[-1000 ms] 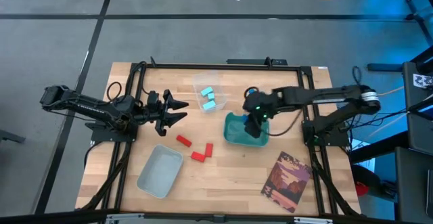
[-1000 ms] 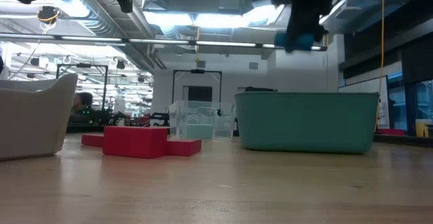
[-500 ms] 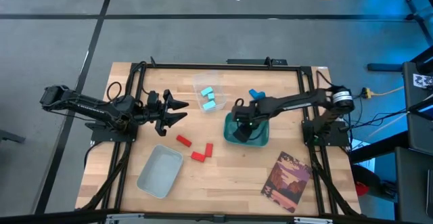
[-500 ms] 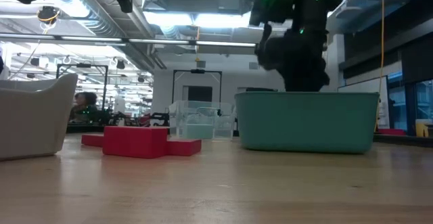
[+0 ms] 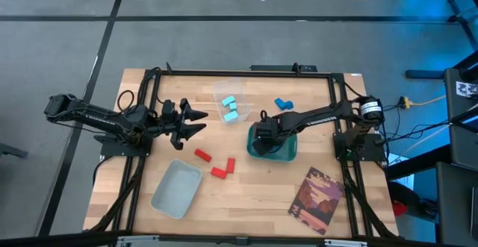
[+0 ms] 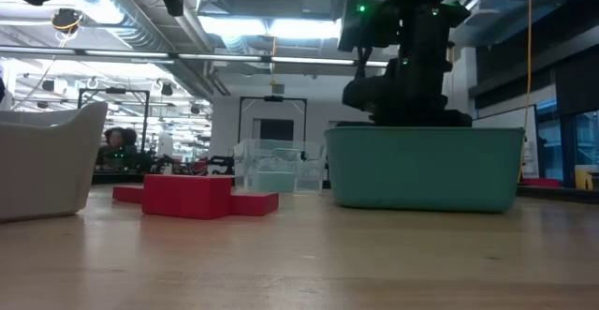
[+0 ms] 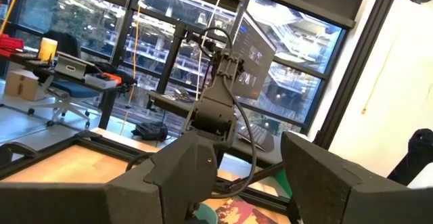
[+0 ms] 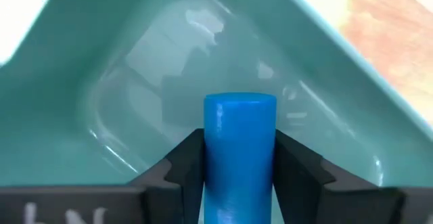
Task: Sort & place blocks by color
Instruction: Put the blue block into the green bin
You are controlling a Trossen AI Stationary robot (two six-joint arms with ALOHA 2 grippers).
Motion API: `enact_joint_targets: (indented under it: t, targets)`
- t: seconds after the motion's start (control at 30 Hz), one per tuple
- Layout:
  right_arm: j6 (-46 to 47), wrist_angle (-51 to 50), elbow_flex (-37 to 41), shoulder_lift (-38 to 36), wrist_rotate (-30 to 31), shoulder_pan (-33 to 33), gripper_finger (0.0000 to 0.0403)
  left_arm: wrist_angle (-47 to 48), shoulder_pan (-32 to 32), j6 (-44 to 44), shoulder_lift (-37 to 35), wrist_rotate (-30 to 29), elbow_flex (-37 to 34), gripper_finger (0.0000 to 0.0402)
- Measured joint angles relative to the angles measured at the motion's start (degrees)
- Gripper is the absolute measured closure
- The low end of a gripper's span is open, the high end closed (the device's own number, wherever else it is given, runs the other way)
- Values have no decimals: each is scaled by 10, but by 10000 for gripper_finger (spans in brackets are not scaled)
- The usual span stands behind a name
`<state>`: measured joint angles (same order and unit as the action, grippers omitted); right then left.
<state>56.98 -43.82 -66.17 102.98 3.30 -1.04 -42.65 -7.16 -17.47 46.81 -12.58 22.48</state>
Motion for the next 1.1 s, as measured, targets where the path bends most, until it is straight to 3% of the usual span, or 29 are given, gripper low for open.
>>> enact_joint_targets:
  t: [0.83, 0.9, 1.1]
  targets:
    - [43, 23, 1, 44, 13, -3, 265, -13, 0, 0, 0, 0, 0, 195]
    - [40, 21, 1, 44, 13, -3, 245, -15, 0, 0, 0, 0, 0, 195]
    - [53, 7, 1, 44, 16, -3, 125, -16, 0, 0, 0, 0, 0, 195]
